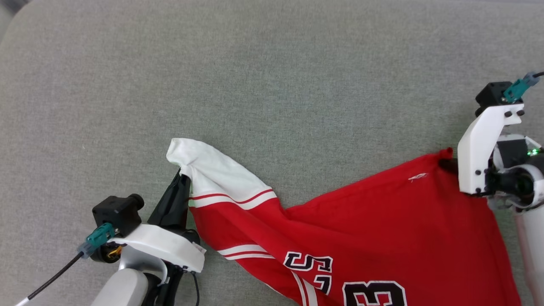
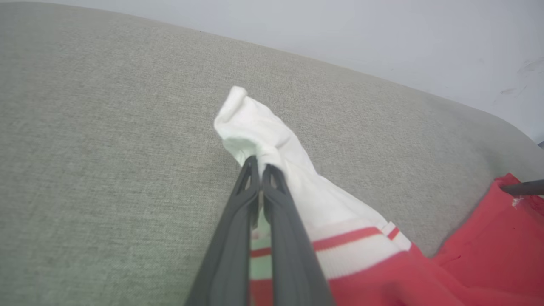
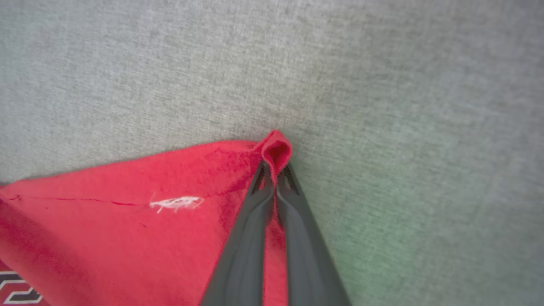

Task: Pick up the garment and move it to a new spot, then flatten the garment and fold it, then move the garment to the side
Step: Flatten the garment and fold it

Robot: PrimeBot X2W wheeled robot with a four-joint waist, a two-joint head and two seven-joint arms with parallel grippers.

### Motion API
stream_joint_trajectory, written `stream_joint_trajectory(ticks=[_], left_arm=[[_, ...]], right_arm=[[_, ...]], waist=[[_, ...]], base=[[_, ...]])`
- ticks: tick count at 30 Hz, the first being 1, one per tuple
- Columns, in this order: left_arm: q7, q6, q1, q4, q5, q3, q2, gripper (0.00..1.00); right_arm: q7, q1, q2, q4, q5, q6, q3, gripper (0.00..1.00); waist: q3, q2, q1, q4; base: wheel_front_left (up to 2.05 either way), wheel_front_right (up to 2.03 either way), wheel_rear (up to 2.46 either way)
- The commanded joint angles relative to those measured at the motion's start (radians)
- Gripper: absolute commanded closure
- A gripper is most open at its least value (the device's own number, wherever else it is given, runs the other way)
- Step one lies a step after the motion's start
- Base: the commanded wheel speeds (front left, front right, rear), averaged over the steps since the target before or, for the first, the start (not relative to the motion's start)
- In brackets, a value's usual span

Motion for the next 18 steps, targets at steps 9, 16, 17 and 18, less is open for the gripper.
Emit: stream_joint_trajectory(ticks=[9, 16, 17, 18], left_arm=[[0.031, 0.001, -0.047, 0.042, -0.001, 0.024, 0.047, 1.00], [0.071, -0.034, -0.204, 0.137, -0.022, 0.046, 0.070, 1.00], [0.078, -0.041, -0.233, 0.154, -0.032, 0.050, 0.067, 1.00], [0.080, -0.050, -0.261, 0.170, -0.043, 0.056, 0.059, 1.00]], right_arm=[[-0.234, 0.034, -0.037, 0.007, 0.008, 0.000, 0.056, 1.00], [-0.373, -0.006, -0.027, 0.074, -0.023, 0.000, 0.037, 1.00], [-0.386, -0.018, -0.023, 0.084, -0.025, 0.000, 0.035, 1.00], [-0.398, -0.028, -0.022, 0.094, -0.031, 0.000, 0.043, 1.00]], waist=[[-0.190, -0.0001, -0.0001, -0.054], [-0.303, -0.0001, -0.0001, -0.088], [-0.311, -0.0001, -0.0001, -0.094], [-0.321, -0.0001, -0.0001, -0.100]], base=[[0.00, 0.00, 0.00], [0.00, 0.00, 0.00], [0.00, 0.00, 0.00], [0.00, 0.00, 0.00]])
